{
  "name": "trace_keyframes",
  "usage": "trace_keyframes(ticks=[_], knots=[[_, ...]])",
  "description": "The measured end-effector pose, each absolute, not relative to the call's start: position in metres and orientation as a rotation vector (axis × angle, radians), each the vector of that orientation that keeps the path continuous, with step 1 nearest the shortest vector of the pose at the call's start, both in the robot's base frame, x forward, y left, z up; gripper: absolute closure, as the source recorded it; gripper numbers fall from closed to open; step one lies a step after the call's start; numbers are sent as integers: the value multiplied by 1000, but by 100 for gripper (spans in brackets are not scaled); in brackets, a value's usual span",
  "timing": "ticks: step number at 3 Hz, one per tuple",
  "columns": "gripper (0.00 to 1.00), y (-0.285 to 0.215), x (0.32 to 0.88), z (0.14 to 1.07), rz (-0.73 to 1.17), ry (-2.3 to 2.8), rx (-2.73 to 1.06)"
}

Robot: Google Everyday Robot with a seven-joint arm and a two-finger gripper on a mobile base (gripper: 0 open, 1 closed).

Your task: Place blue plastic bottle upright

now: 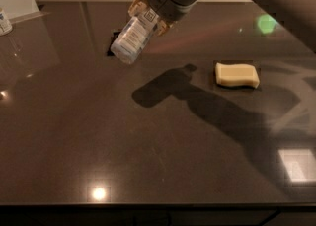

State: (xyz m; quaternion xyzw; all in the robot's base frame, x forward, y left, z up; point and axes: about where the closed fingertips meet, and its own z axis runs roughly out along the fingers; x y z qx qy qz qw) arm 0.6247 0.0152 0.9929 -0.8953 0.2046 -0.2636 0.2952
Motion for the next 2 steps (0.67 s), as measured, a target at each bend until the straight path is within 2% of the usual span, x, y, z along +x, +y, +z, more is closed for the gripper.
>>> trace_keyframes(ticks=[2], knots=[[100, 20, 615, 1014, -953, 142, -2393]])
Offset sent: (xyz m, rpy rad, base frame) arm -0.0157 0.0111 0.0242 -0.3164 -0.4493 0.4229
